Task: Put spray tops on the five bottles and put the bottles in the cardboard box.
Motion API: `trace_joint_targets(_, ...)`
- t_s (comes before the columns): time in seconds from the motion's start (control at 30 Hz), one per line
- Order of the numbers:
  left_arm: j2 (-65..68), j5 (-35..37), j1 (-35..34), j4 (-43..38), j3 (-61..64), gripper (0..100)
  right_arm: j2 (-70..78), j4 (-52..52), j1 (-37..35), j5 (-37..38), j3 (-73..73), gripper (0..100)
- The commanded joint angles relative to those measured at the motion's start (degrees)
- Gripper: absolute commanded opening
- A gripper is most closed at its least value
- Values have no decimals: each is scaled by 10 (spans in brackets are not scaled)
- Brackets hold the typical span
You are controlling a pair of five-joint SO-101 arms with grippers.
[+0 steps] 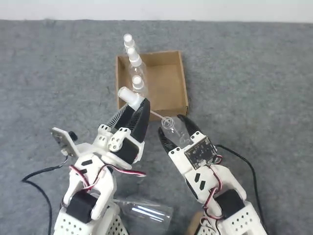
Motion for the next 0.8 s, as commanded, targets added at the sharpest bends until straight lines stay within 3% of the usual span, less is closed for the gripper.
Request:
trace_joint_targets(0.0, -10, -11, 3, 2, 4, 12, -8, -8, -3, 7, 12, 13)
trace_joint_targets(0.37, -10, -40, 62, 29, 4, 20, -8, -7, -2, 7, 12, 13)
trace_joint_targets(0.6, -9, -41, 67, 64, 1, 164, -13, 8, -2, 7, 12, 13)
trace_joint_targets(0.77, -9, -69, 86, 70, 4, 172, -13, 9, -2, 7, 12, 13)
